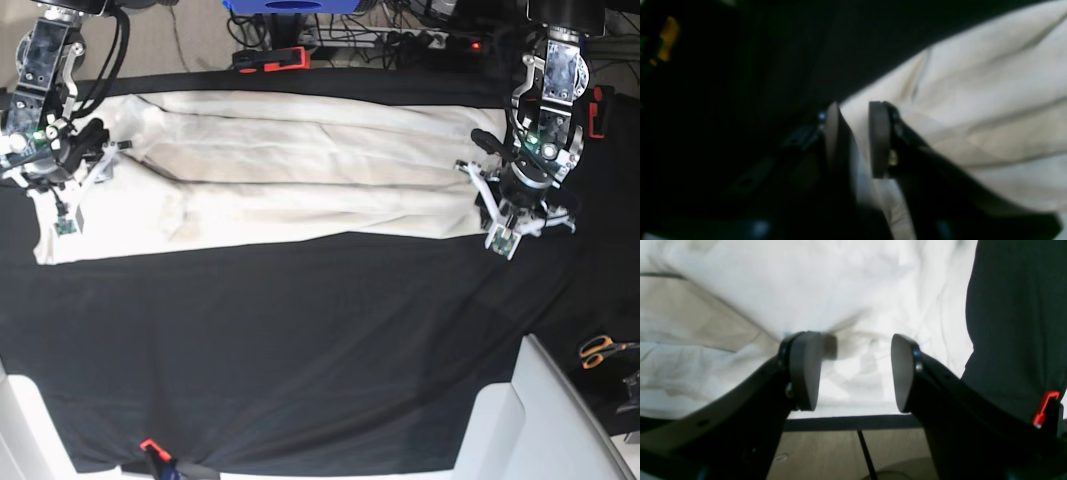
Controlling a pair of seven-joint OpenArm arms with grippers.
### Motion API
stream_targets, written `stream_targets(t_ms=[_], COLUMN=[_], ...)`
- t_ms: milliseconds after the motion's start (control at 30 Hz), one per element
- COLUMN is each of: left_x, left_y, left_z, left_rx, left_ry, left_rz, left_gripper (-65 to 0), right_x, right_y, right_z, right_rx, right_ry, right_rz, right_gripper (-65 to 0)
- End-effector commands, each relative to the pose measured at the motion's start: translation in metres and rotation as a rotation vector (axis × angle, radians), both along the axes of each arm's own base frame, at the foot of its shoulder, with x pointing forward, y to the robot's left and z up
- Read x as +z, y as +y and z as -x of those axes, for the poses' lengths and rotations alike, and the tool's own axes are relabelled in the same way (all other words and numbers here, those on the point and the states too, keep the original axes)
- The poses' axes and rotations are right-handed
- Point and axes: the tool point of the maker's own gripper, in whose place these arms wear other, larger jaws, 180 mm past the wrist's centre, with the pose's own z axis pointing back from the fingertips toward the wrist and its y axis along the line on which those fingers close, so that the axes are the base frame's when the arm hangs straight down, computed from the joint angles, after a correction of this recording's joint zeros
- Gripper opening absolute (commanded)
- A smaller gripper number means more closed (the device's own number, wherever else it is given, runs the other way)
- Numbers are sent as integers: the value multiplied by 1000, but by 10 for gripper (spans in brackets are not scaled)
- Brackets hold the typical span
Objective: Fold the T-shirt properly
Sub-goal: 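Open both grippers and regrasp the strip's two ends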
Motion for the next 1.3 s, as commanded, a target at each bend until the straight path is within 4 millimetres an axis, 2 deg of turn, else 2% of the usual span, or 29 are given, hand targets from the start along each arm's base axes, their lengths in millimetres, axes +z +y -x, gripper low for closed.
stream_targets(t_ms=[0,167,267,400,433,467,533,567,600,633,733,767,800,833,933,1133,1267], left_x=[22,42,51,43,38,35,26,23,20,15,9,9,9,9,4,-21,-37], left_y=[-3,-16,-8,-1,0,-2,-3,-3,-3,-1,-3,-8,-11,-12,-13,-7,-2], left_z=[-11,-9,-12,-11,-11,-14,-18,-20,-24,-25,-30,-32,-33,-33,-29,9,36], left_rx=[-23,-58,-32,3,16,27,56,68,78,86,101,104,105,104,104,94,86], left_ry=[-70,-120,-142,-116,-106,-104,-94,-89,-86,-75,-67,-70,-73,-74,-59,35,98], left_rz=[-6,-2,-3,-3,6,20,45,55,61,63,82,96,104,107,106,78,59], left_gripper=[-436,-403,-406,-415,-433,-490,-650,-650,-650,-650,-650,-650,-650,-650,-650,-650,-650], right_x=[8,11,15,23,26,28,24,21,17,14,0,-3,-7,-12,-18,-31,-47], right_y=[-5,-6,-6,-4,-2,3,21,29,38,49,70,74,78,79,78,58,38], right_z=[-7,-11,-17,-33,-40,-48,-59,-62,-66,-70,-73,-76,-75,-73,-73,-73,-63], right_rx=[1,-2,-3,16,20,35,87,113,141,170,226,237,244,242,234,235,228], right_ry=[-31,-40,-58,-93,-116,-140,-161,-164,-168,-174,-163,-156,-144,-131,-113,-98,-58], right_rz=[15,15,16,15,10,3,-23,-33,-48,-63,-97,-104,-111,-118,-126,-106,-88], right_gripper=[-330,-330,-330,-330,-330,-330,-332,-336,-359,-408,-606,-650,-645,-626,-642,-644,-644])
